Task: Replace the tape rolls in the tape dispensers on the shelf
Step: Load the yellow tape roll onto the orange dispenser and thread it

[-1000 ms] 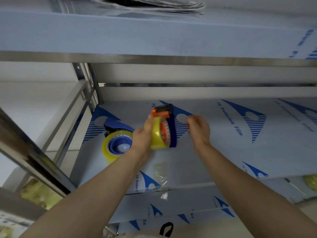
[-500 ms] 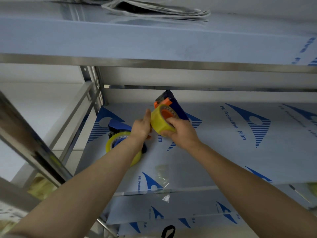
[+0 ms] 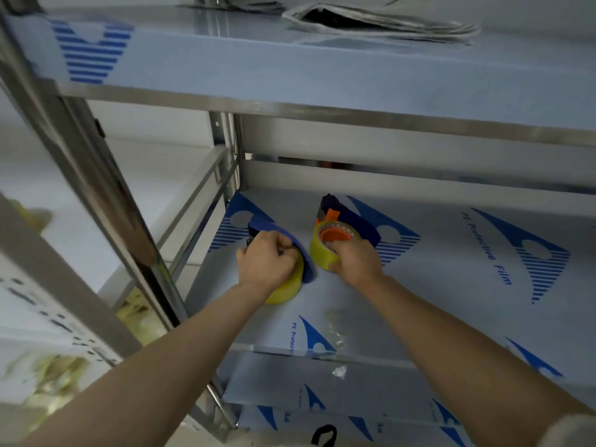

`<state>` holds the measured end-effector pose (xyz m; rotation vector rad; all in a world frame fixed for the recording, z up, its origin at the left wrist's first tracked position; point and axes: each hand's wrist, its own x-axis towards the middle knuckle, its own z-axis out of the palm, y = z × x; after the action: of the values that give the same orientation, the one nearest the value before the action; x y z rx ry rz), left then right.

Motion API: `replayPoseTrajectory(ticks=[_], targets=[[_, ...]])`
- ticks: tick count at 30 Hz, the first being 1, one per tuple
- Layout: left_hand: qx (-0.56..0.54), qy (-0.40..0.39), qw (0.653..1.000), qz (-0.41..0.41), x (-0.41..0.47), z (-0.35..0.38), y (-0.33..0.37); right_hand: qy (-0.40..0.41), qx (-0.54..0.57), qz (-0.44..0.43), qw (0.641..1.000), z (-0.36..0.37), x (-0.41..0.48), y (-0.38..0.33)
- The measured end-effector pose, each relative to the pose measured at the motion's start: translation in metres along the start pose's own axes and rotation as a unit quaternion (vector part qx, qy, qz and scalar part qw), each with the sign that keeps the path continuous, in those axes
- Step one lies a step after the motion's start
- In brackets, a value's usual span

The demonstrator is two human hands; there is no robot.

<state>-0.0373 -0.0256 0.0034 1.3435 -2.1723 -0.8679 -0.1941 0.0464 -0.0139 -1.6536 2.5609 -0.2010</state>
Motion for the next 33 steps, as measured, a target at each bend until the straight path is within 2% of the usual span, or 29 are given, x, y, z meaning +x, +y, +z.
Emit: replayPoseTrajectory(ticks=[4, 8, 10, 12, 15, 19, 27, 33], targets=[[0.093, -0.052, 0.994, 0.039, -0.009, 0.0, -0.007, -0.007, -0.039, -0.009, 0.999, 0.006, -0.001, 0.0], [0.208, -0.12, 0.969, 0.064, -0.012, 0.005, -0.013, -0.036, -0.023, -0.015, 0.999, 0.003, -0.001, 0.0], [0.232, -0.144, 0.96, 0.061, -0.013, 0.005, -0.014, -0.018, -0.013, -0.037, 0.999, 0.003, -0.001, 0.003], [0.257, -0.153, 0.952, 0.07, -0.015, 0.005, -0.016, -0.014, -0.015, -0.043, 0.999, 0.004, -0.002, 0.007], [0.299, -0.146, 0.936, 0.114, -0.015, 0.005, -0.02, -0.052, -0.007, -0.018, 0.998, 0.009, -0.001, 0.013], [0.327, -0.198, 0.92, 0.087, -0.01, 0.006, -0.02, -0.053, -0.03, -0.011, 0.998, 0.015, 0.001, 0.015], [0.298, -0.189, 0.931, 0.091, 0.004, 0.005, -0.017, -0.027, -0.009, 0.073, 0.997, 0.025, -0.007, 0.018], [0.277, -0.176, 0.937, 0.12, 0.007, 0.008, -0.018, -0.022, -0.02, 0.063, 0.998, 0.026, -0.007, 0.018]])
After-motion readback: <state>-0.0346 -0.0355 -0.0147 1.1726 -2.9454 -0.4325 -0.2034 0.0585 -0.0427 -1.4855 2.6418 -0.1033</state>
